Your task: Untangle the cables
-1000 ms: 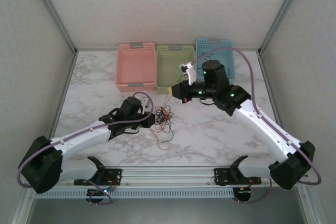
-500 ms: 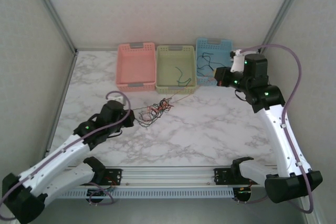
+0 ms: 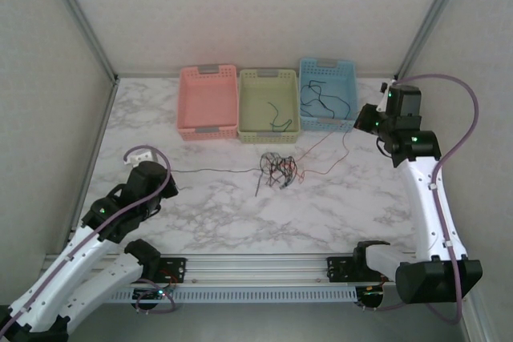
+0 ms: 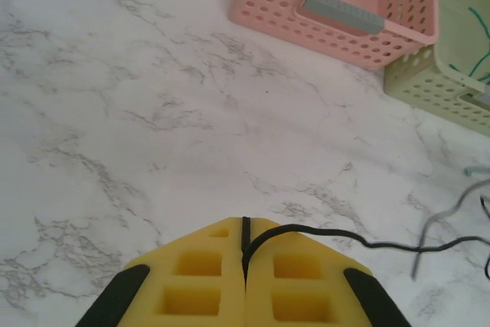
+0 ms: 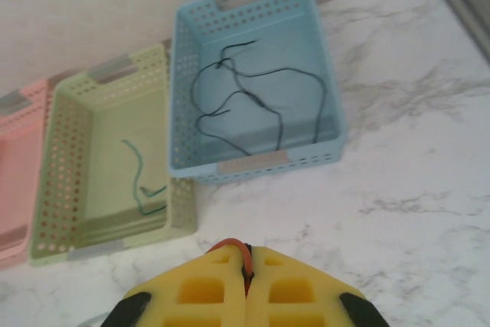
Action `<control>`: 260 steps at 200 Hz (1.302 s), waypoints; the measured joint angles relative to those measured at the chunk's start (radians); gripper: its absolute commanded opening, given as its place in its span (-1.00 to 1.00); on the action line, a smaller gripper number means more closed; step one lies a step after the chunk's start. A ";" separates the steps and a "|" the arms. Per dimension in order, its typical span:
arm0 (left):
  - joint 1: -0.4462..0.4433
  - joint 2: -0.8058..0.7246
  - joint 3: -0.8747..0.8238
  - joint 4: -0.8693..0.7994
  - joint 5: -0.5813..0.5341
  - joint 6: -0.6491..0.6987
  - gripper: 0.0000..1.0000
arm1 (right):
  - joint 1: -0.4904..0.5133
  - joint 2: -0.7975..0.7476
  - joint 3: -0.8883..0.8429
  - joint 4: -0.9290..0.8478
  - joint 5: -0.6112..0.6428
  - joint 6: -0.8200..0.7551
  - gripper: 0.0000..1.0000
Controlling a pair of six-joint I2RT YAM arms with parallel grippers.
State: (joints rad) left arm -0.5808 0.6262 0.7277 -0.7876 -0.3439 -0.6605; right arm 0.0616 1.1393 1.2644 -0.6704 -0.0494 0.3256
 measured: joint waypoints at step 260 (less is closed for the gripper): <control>0.033 -0.095 0.700 -0.468 -0.344 0.147 -1.00 | -0.218 0.207 -0.126 0.068 0.207 0.051 -1.00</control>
State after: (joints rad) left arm -0.5480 0.5316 1.4273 -1.2560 -0.6876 -0.5137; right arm -0.1566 1.3460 1.1389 -0.6022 0.1574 0.3763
